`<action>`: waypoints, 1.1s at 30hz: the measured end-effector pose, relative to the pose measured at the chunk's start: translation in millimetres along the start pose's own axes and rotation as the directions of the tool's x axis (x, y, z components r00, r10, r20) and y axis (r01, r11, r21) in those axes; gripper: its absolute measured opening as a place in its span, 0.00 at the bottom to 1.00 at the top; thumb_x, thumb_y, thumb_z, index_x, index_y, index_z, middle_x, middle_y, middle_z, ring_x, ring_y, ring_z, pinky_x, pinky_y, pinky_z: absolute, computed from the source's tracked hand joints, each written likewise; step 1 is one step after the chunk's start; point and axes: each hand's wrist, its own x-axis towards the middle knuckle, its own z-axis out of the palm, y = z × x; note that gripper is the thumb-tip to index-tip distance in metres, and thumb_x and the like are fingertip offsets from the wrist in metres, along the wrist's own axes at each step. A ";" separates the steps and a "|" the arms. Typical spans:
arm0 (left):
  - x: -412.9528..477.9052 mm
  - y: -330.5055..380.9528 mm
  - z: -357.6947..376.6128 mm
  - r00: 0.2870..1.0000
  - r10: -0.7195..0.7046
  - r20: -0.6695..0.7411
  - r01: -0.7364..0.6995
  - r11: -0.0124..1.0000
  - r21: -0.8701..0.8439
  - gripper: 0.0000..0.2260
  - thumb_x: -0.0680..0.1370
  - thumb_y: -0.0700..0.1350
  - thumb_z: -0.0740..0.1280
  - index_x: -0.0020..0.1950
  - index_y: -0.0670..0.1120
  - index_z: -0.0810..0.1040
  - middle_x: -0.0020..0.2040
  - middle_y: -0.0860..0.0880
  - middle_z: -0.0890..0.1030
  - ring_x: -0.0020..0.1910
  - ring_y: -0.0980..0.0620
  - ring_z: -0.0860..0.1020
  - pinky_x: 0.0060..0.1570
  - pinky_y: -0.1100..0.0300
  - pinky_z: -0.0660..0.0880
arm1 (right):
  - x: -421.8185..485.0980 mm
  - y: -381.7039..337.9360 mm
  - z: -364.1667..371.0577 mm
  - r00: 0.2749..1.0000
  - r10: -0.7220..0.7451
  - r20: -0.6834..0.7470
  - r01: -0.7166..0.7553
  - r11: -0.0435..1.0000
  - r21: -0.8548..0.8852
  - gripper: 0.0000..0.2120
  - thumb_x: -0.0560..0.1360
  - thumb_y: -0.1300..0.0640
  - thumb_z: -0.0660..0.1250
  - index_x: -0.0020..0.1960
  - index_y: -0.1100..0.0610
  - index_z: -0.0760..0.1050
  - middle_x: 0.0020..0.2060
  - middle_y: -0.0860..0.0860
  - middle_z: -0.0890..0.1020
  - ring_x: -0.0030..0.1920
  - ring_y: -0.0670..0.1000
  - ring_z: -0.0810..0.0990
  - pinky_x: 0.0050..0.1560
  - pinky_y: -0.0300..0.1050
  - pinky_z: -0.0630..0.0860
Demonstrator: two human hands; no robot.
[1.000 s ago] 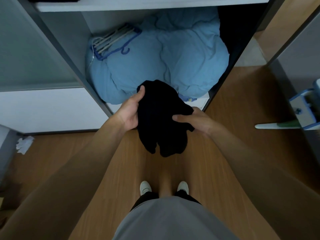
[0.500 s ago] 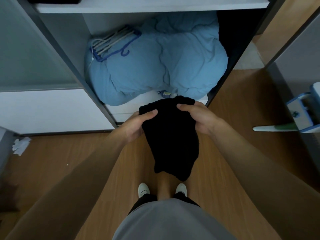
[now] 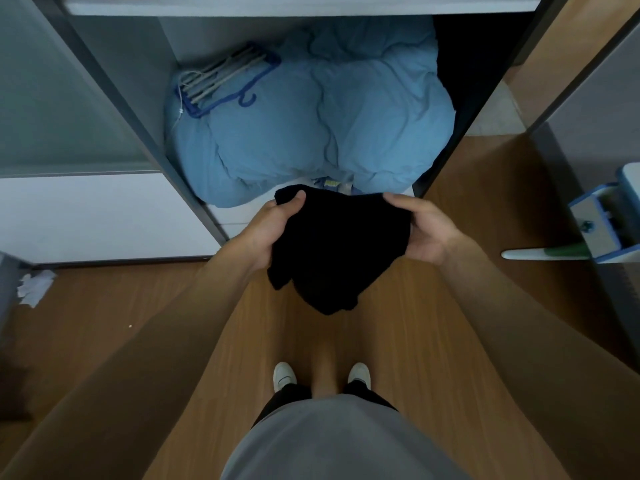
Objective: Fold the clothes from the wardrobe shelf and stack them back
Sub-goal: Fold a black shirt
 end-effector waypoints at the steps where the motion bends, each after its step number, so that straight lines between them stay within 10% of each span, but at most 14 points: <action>1: -0.7 2.7 -1.0 1.000 -0.024 0.008 0.024 0.999 -0.028 0.13 0.78 0.55 0.70 0.51 0.47 0.84 0.47 0.45 0.87 0.45 0.47 0.86 0.39 0.59 0.81 | 0.7 1.8 -3.1 0.998 -0.045 0.040 0.043 0.997 0.064 0.25 0.76 0.50 0.70 0.71 0.58 0.75 0.71 0.58 0.74 0.66 0.57 0.77 0.68 0.54 0.72; 5: -1.7 8.7 -3.1 0.988 -0.131 0.083 0.141 0.981 -0.134 0.20 0.76 0.59 0.71 0.58 0.45 0.83 0.52 0.45 0.86 0.48 0.48 0.86 0.40 0.58 0.81 | 4.7 18.3 -5.1 0.980 -0.086 0.179 0.063 0.990 0.129 0.27 0.80 0.45 0.63 0.75 0.56 0.68 0.73 0.57 0.72 0.73 0.58 0.70 0.75 0.56 0.62; 10: 0.0 11.1 -2.4 0.973 -0.181 0.142 0.207 0.959 -0.195 0.20 0.76 0.60 0.69 0.52 0.45 0.87 0.51 0.45 0.86 0.47 0.47 0.86 0.40 0.56 0.82 | 7.5 37.1 12.7 0.989 -0.109 0.098 0.128 0.968 -0.215 0.22 0.76 0.57 0.72 0.68 0.56 0.74 0.62 0.55 0.82 0.63 0.54 0.81 0.67 0.51 0.75; 20: -3.8 -14.5 -29.2 0.929 0.004 0.370 0.078 0.975 -0.207 0.17 0.76 0.57 0.70 0.61 0.51 0.84 0.64 0.47 0.82 0.64 0.48 0.80 0.54 0.58 0.79 | 11.4 32.1 34.8 0.986 -0.150 -0.078 0.151 0.989 0.010 0.17 0.77 0.62 0.70 0.65 0.61 0.78 0.57 0.58 0.84 0.57 0.56 0.84 0.55 0.49 0.82; 33: 13.0 -5.6 -14.1 0.999 0.011 0.037 -0.014 0.997 0.072 0.10 0.78 0.52 0.71 0.51 0.46 0.83 0.44 0.47 0.87 0.43 0.51 0.86 0.37 0.63 0.80 | 17.7 9.9 21.6 0.956 -0.008 -0.295 -0.051 0.980 -0.193 0.15 0.74 0.55 0.75 0.58 0.59 0.80 0.46 0.55 0.87 0.44 0.54 0.87 0.42 0.48 0.84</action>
